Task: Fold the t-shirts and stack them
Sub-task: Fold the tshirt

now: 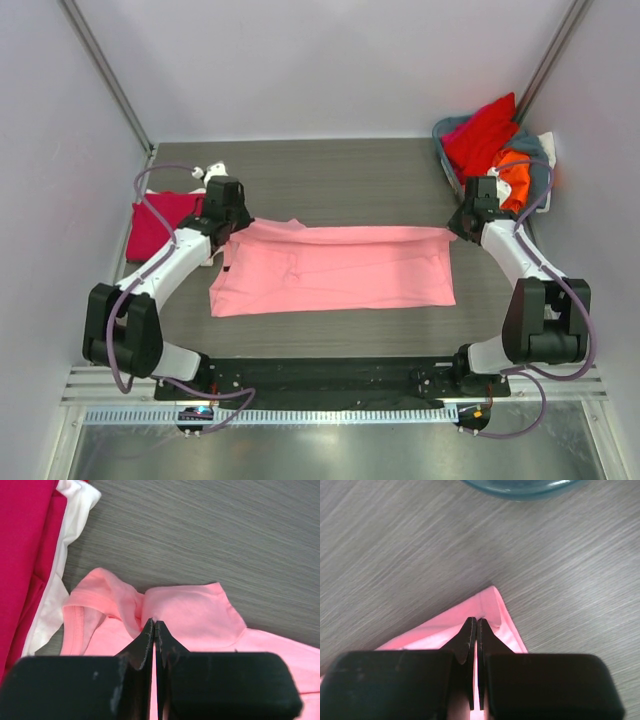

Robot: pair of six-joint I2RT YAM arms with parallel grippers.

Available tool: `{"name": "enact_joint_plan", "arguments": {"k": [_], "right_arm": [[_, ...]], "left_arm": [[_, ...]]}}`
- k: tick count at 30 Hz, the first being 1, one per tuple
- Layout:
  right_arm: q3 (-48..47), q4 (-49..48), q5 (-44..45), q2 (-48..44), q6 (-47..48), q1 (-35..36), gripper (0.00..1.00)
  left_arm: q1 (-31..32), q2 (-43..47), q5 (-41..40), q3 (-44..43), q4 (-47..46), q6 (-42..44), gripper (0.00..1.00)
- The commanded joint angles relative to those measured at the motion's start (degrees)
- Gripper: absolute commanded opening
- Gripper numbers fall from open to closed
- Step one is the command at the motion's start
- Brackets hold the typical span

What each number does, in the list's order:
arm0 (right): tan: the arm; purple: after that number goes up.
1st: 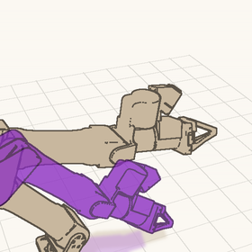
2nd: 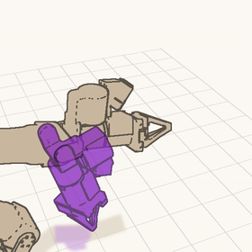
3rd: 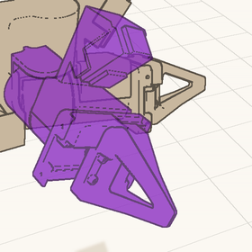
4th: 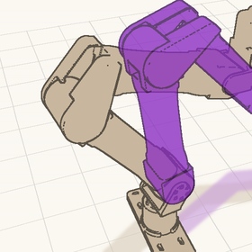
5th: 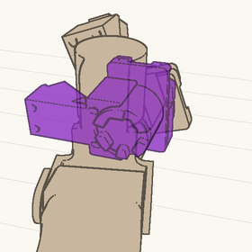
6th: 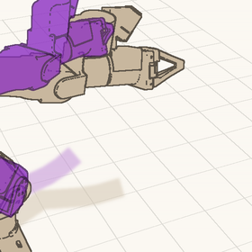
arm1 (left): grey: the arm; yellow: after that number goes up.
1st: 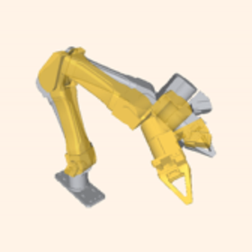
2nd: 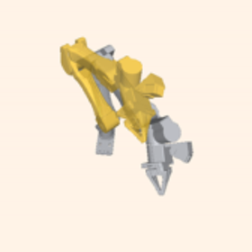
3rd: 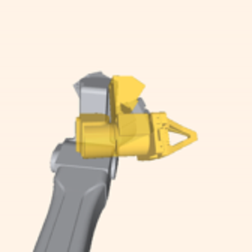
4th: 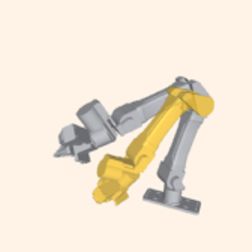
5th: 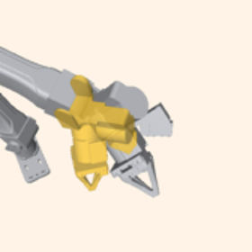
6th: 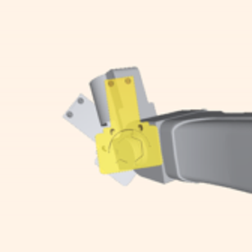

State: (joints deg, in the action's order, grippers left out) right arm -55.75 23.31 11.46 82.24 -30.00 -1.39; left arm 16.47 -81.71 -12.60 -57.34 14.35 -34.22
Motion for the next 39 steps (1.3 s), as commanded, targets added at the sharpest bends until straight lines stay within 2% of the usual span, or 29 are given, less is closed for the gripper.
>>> {"name": "enact_joint_plan", "arguments": {"k": [1,11,18,30,32,33,34,36,37,38,39], "right_arm": [[1.0,-1.0,1.7,-1.7,-0.9,-0.8,0.01],[3.6,-1.2,0.7,-3.1,-1.7,-1.4,0.01],[7.8,-3.4,-2.8,-4.8,-2.5,-1.4,0.01],[17.1,-6.5,-2.2,-12.3,-5.9,-1.4,0.01],[20.0,-7.9,-2.1,-13.8,-6.4,-1.4,0.09],[21.0,-8.9,-2.1,-15.8,-7.0,-1.4,0.17],[22.9,-9.6,-2.1,-17.1,-7.1,-1.4,0.31],[24.8,-11.8,-2.5,-21.3,-7.4,-1.4,0.39],[25.6,-12.7,-3.0,-22.5,-7.5,-1.4,0.49],[26.8,-13.7,-5.0,-23.5,-7.4,-1.3,0.53],[26.9,-14.9,-6.2,-24.4,-7.1,-1.2,0.56]], "left_arm": [[0.8,3.3,-3.9,2.2,-2.6,0.5,0.0],[1.0,11.0,-9.1,8.6,-3.7,0.1,0.0],[1.5,15.3,-9.0,12.4,-3.7,-0.8,0.0],[1.7,21.3,-6.6,21.7,-3.5,-5.6,0.0],[1.9,22.0,-5.5,23.8,-3.5,-6.9,0.01],[2.0,22.3,-4.8,25.1,-3.5,-7.3,0.03],[2.1,23.0,-4.5,25.6,-3.5,-7.6,0.05],[2.3,24.3,-3.1,27.1,-3.5,-8.1,0.22],[2.3,25.9,-3.0,27.4,-3.1,-8.3,0.31],[2.7,26.9,-3.2,27.5,-2.5,-9.0,0.43],[2.9,27.8,-3.4,27.2,-1.8,-9.0,0.47]]}}
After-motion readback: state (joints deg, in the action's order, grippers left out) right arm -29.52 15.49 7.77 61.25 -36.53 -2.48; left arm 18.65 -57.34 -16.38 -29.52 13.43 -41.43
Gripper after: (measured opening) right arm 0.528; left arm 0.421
